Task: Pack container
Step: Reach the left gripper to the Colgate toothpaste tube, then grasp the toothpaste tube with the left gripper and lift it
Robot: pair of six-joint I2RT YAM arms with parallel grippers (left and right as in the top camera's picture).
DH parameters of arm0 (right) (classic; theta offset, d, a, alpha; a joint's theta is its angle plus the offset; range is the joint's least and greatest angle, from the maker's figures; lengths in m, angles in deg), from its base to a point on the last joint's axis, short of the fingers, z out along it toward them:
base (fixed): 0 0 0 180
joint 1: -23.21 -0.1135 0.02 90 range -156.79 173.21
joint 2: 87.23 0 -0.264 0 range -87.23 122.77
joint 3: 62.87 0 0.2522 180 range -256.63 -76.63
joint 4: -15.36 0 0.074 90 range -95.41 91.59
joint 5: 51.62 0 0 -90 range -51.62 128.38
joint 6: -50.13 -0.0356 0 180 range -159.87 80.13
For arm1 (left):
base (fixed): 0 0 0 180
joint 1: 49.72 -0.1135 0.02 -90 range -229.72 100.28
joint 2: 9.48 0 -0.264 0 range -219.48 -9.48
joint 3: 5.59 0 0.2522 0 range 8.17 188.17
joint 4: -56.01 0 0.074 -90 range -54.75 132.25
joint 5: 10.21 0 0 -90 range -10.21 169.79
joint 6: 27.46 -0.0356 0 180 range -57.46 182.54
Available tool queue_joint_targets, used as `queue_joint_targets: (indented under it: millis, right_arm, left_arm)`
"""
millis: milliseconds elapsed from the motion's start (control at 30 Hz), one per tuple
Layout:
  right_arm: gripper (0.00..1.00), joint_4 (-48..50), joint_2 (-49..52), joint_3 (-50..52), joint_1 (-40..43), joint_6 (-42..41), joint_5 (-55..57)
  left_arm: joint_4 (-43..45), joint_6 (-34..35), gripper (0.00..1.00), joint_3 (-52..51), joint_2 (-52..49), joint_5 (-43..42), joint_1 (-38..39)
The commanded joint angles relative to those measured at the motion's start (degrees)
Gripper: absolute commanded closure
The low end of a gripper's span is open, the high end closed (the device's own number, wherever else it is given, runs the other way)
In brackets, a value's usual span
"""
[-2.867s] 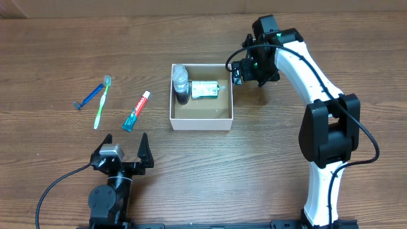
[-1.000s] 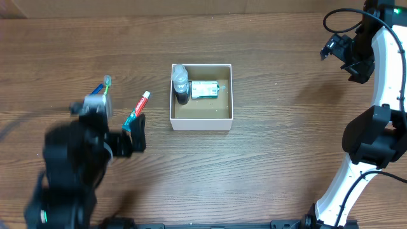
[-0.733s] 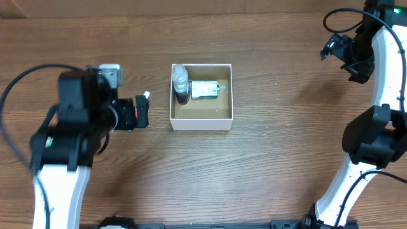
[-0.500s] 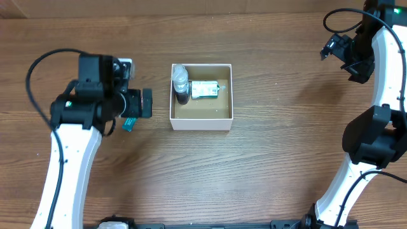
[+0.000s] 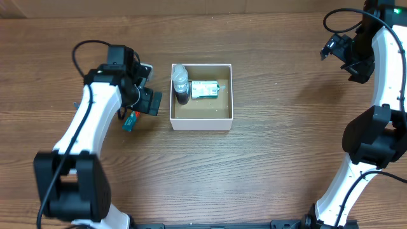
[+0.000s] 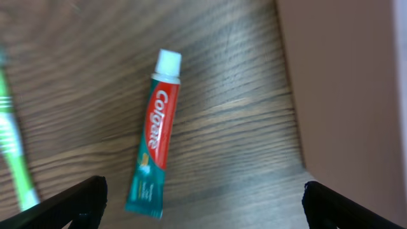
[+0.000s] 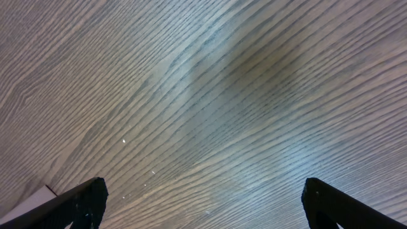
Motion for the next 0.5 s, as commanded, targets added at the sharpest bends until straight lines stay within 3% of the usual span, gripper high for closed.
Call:
queue_joint_targets:
  millis: [0, 467]
  right_arm:
    - [0.0, 0.2, -2.3, -1.2, -0.2, -0.5, -0.3]
    - [0.0, 0.2, -2.3, -1.2, -0.2, -0.5, -0.3]
  left_arm:
    - [1.1, -2.2, 0.0, 1.1, -5.0, 0.4, -0.3]
    - [7.0, -4.5, 0.0, 1.1, -7.6, -3.5, -5.0]
